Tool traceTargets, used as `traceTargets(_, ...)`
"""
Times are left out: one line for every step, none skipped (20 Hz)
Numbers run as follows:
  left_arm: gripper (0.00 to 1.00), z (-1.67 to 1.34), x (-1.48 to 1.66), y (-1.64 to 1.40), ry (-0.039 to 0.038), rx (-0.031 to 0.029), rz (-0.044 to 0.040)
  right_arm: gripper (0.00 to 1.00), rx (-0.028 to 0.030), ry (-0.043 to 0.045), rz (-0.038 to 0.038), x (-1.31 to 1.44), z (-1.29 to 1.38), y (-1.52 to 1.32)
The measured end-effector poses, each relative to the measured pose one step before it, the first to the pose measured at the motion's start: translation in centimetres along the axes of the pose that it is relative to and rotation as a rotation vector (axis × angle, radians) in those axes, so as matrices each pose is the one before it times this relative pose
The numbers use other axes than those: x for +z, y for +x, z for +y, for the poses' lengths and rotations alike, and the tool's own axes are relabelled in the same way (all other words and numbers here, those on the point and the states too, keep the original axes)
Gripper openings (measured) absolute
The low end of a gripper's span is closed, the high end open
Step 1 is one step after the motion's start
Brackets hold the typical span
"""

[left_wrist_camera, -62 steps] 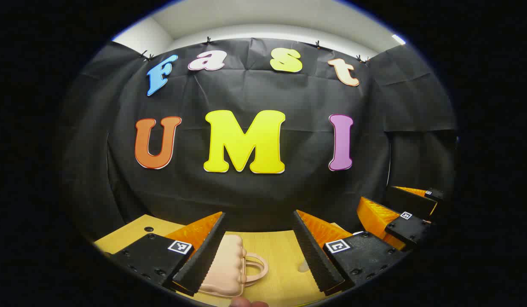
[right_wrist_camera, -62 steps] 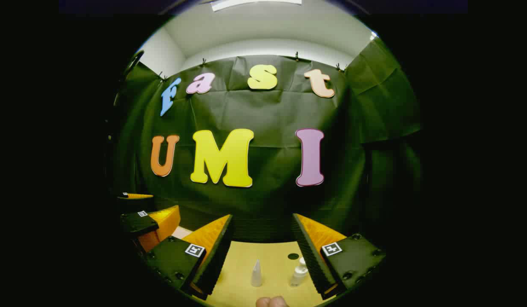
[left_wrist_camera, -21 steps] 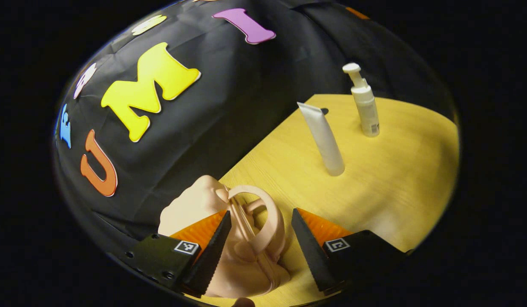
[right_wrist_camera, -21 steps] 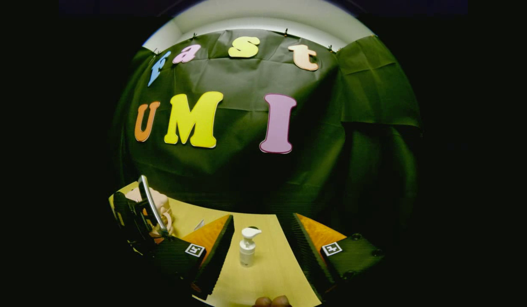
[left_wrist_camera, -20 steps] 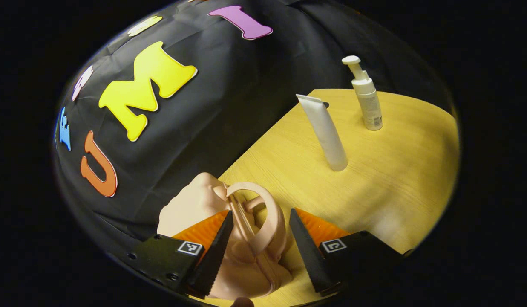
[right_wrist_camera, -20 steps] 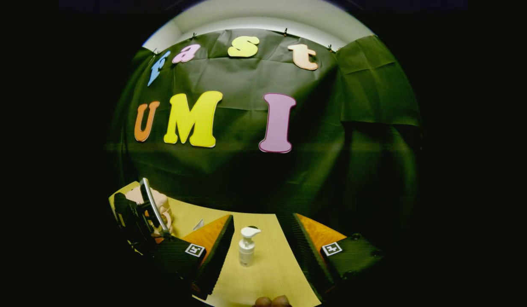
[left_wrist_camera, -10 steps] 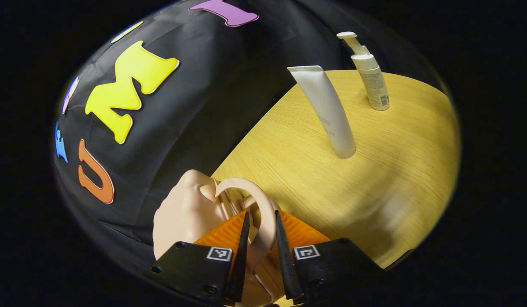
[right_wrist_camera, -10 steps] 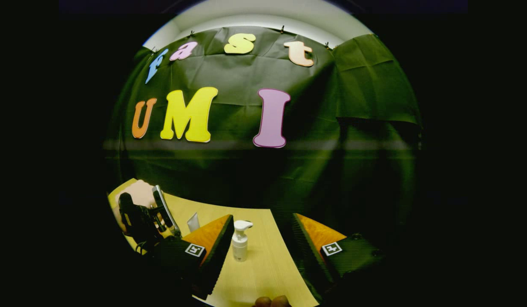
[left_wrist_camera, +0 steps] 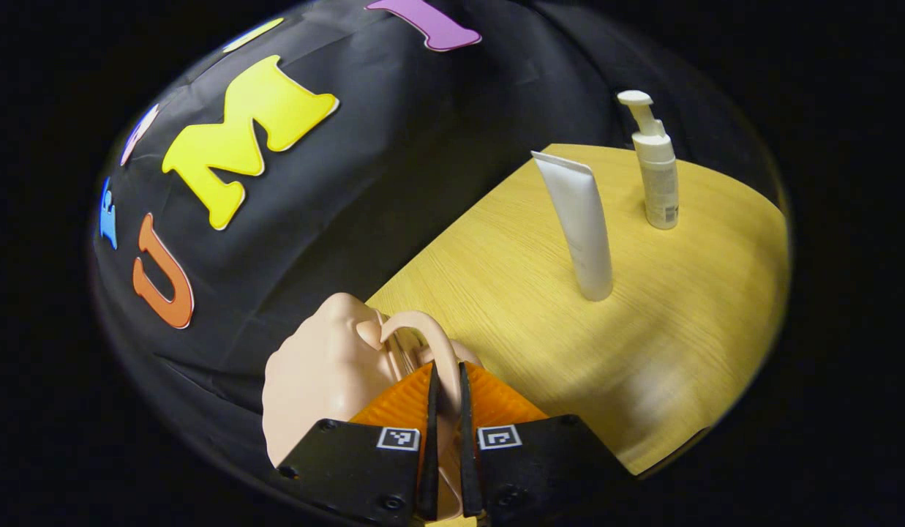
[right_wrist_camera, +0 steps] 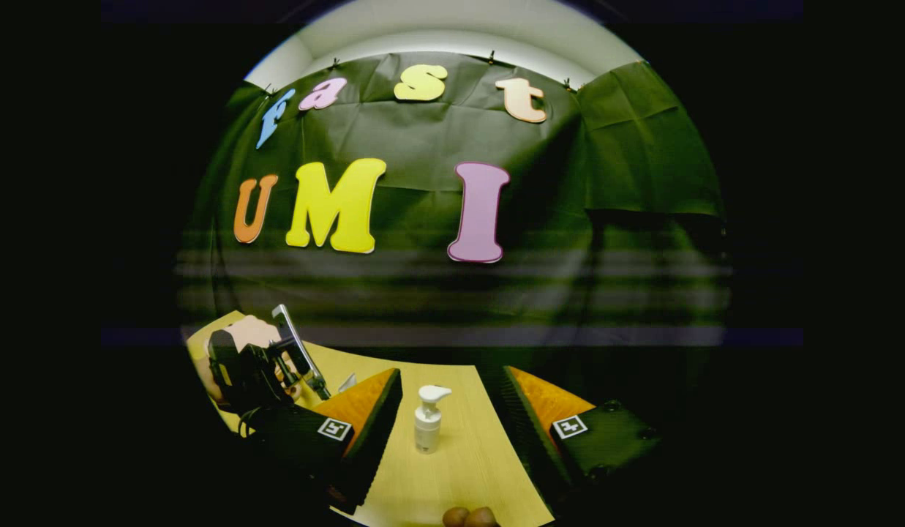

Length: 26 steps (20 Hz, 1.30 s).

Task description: First open the suitcase, pack the skin care products into it, and then close the suitcase.

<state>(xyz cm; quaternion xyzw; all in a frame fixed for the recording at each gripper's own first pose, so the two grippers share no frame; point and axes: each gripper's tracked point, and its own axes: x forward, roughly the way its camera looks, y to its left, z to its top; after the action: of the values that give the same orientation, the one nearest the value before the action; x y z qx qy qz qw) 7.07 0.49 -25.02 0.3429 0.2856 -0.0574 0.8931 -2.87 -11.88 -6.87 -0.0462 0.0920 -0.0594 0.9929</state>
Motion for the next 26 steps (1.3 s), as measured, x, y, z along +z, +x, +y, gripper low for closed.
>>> traceTargets(0.14,0.596,0.261,-0.391,-0.0181,0.00712,-0.01172,0.81,0.00289,-0.0018,-0.00319,0.001,0.204,-0.068)
traceTargets(0.12,1.046,0.676,-0.308,-0.02275,0.00394,-0.02132,0.81,0.00543,-0.00095,-0.00272,0.181,0.297,-0.015)
traceTargets(0.11,0.661,0.497,-0.636,-0.02226,0.00591,-0.01891,0.81,0.00532,-0.00114,-0.00349,0.195,0.385,-0.046)
traceTargets(0.1,0.561,0.441,-0.624,-0.02245,0.00552,-0.01707,0.81,0.00516,-0.00021,-0.00419,0.337,0.324,-0.068)
traceTargets(0.08,0.82,0.607,-0.721,-0.02199,0.00751,-0.02215,0.81,0.00407,-0.00074,-0.00492,0.292,0.274,-0.032)
traceTargets(0.08,0.907,0.721,-0.732,-0.02507,0.00393,-0.02148,0.81,0.00398,0.00161,-0.00634,0.496,0.374,-0.058)
traceTargets(0.07,0.732,0.397,-0.691,-0.03591,-0.00798,-0.01283,0.81,0.00482,0.00371,-0.00626,0.384,0.301,0.067)
traceTargets(0.07,1.03,0.515,-0.643,-0.04905,-0.00583,-0.01155,0.81,0.00443,0.00423,-0.00618,0.427,0.376,0.051)
traceTargets(0.07,1.382,0.618,-0.464,-0.04453,0.00262,-0.014,0.81,0.00568,0.00245,-0.00678,0.421,0.466,0.053)
traceTargets(0.07,1.798,1.028,-0.796,-0.0338,0.01547,-0.02478,0.81,0.00536,-0.00004,-0.00634,0.49,0.533,0.063)
traceTargets(0.07,1.496,1.074,-0.757,-0.02676,0.02334,-0.02748,0.81,0.00697,-0.00134,-0.00702,0.347,0.511,0.1)
traceTargets(0.07,1.701,0.836,-0.753,-0.02257,0.02697,-0.03282,0.81,0.0064,-0.00184,-0.00783,0.433,0.561,0.072)
traceTargets(0.07,2.174,0.834,-0.566,-0.02683,0.02674,-0.02752,0.81,0.00709,-0.00033,-0.00548,0.345,0.509,0.091)
traceTargets(0.07,2.348,0.632,-0.143,-0.02422,0.02545,-0.02316,0.81,0.00873,0.00113,-0.003,0.336,0.752,0.166)
traceTargets(0.06,2.656,0.487,-0.067,-0.02605,0.03233,-0.02233,0.81,0.00939,0.00101,-0.00091,0.198,0.683,0.106)
traceTargets(0.07,2.987,0.544,-0.385,-0.01885,0.03809,-0.02213,0.82,0.01209,-0.00041,-0.00155,0.309,0.867,0.177)
traceTargets(0.07,3.05,0.322,-0.127,-0.01478,0.04014,-0.02022,0.81,0.01234,-0.00319,-0.00226,0.323,0.95,0.266)
traceTargets(0.06,3.345,0.127,-0.067,-0.00654,0.04368,-0.00857,0.81,0.01362,-0.00328,-0.00335,0.303,0.904,0.094)
traceTargets(0.06,3.13,-0.187,0.089,-0.00775,0.04197,-0.0026,0.81,0.01357,-0.00362,-0.0012,0.211,0.863,0.18)
traceTargets(0.06,3.067,-0.844,0.206,-0.01387,0.04239,0.00475,0.81,0.01372,-0.00415,-0.00069,0.245,0.911,0.115)
traceTargets(0.06,2.801,-0.761,0.548,-0.02547,0.03169,0.0095,0.81,0.0116,-0.00529,-0.00004,0.156,0.833,0.102)
traceTargets(0.06,2.533,-1.081,0.526,-0.02866,0.02467,0.01128,0.81,0.01094,-0.00763,0.00151,0.176,0.875,0.084)
traceTargets(0.06,2.45,-1.329,0.639,-0.03106,0.02271,0.01346,0.81,0.00869,-0.00748,0.00219,0.11,0.794,0.124)
traceTargets(0.06,2.249,-1.327,0.895,-0.02569,0.01974,0.01077,0.81,0.00512,-0.00418,0.00386,0.013,0.659,0.07)
traceTargets(0.06,1.904,-1.539,0.822,-0.01788,0.01896,0.01834,0.81,0.00243,0.00471,0.00279,-0.032,0.524,-0.005)
traceTargets(0.07,1.837,-1.565,0.678,-0.01314,0.01532,0.02194,0.81,-0.00578,0.00432,0.00678,-0.1,0.391,0.114)
